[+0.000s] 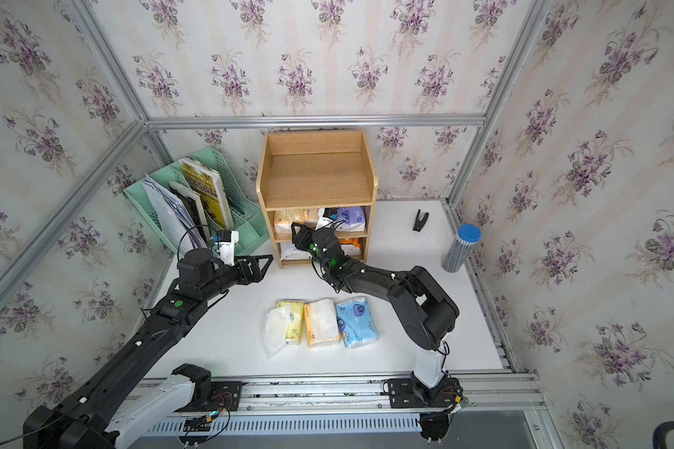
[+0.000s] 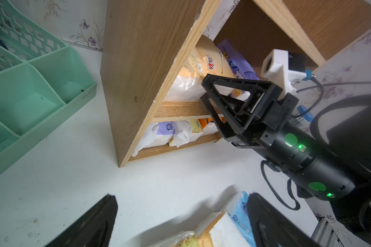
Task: Remove the tissue boxes from the shelf
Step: Pick up a box of tissues from the shelf.
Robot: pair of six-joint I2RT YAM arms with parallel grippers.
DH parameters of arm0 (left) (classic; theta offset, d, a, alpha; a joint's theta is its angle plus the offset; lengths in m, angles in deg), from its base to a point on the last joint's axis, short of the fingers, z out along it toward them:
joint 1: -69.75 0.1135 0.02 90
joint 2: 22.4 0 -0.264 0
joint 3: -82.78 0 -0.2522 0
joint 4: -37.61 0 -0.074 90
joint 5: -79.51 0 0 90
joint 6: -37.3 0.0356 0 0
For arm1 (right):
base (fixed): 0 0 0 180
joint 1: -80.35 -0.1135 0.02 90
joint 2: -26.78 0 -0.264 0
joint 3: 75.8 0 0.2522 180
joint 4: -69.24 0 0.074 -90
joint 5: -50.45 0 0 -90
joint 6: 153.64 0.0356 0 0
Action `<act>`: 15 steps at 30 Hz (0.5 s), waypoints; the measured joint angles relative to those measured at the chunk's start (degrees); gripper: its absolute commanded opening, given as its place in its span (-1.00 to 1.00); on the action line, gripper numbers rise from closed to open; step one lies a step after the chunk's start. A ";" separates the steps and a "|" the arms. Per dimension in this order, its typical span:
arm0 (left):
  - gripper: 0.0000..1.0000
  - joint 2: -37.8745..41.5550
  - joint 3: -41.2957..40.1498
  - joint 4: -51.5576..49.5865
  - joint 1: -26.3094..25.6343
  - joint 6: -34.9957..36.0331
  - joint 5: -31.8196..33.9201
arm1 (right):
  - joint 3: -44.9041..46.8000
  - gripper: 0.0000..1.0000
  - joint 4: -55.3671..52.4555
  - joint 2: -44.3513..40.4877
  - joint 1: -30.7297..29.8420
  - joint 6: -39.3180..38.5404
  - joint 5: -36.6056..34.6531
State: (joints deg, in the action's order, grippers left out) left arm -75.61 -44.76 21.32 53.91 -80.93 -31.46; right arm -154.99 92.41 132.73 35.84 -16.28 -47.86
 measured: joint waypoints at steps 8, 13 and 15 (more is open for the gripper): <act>0.98 3.10 -0.85 -2.89 0.00 0.44 0.02 | -2.71 -0.25 -1.01 2.47 0.15 -0.07 -0.33; 0.98 5.27 -1.18 -4.66 0.00 0.68 0.35 | -2.69 -0.62 -1.31 2.29 0.15 -0.33 0.42; 0.98 5.88 -1.18 -5.49 0.00 0.83 1.16 | -2.58 -0.72 -1.81 1.64 0.15 -0.48 0.83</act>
State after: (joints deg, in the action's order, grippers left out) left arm -69.73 -45.94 15.84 53.91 -80.10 -30.30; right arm -157.57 90.59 134.37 36.00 -16.77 -47.03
